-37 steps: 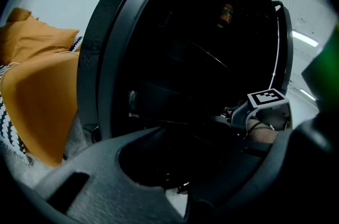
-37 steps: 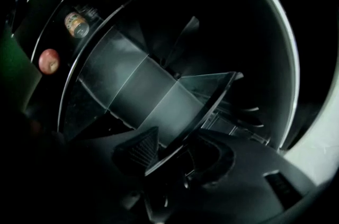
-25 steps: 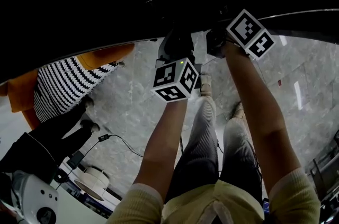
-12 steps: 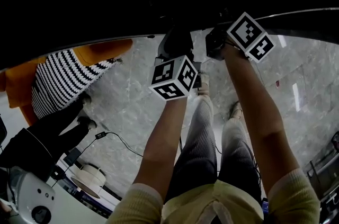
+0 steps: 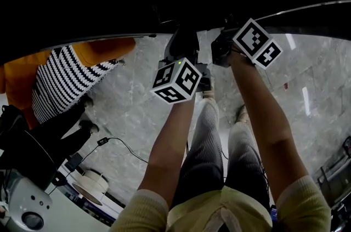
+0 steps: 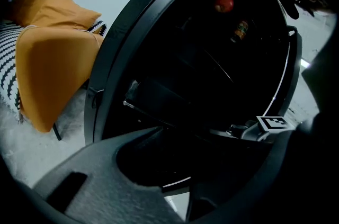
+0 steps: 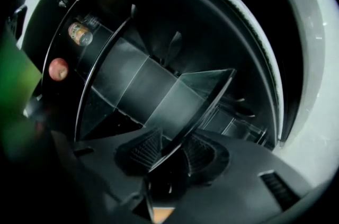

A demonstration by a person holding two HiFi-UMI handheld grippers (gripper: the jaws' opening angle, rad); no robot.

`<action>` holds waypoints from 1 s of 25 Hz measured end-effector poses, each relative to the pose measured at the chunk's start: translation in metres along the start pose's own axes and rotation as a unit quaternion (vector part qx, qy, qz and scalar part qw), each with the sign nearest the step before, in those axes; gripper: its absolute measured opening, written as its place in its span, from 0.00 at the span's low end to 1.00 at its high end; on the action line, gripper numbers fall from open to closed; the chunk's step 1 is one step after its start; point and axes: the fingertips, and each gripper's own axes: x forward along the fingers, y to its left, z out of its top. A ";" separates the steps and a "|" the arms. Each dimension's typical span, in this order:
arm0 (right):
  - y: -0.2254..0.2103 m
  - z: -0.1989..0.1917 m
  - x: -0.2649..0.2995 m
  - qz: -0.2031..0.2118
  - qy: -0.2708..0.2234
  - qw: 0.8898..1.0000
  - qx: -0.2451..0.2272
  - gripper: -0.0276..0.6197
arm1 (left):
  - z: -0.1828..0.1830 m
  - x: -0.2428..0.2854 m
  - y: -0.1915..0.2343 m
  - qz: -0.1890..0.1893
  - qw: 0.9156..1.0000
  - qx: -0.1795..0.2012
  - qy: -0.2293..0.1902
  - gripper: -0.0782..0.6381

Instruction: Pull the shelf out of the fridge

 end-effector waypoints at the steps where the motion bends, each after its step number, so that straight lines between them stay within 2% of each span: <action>1: 0.000 -0.001 -0.001 0.001 0.001 1.000 -0.001 0.26 | -0.001 0.000 0.001 -0.001 1.000 -0.007 0.001 0.19; 6: -0.003 -0.006 -0.007 0.005 0.009 1.000 0.000 0.26 | -0.005 0.000 0.002 -0.018 0.998 -0.056 -0.007 0.23; 9: -0.003 -0.008 -0.013 0.006 0.009 1.000 0.001 0.26 | -0.005 0.000 0.000 -0.032 0.996 -0.083 -0.012 0.31; 13: -0.005 -0.011 -0.021 0.006 0.010 1.000 0.001 0.26 | -0.006 0.003 0.000 -0.041 0.991 -0.124 -0.011 0.32; 25: -0.007 -0.024 -0.044 0.012 0.023 1.000 -0.003 0.26 | -0.014 0.004 0.005 -0.033 0.989 -0.141 -0.007 0.32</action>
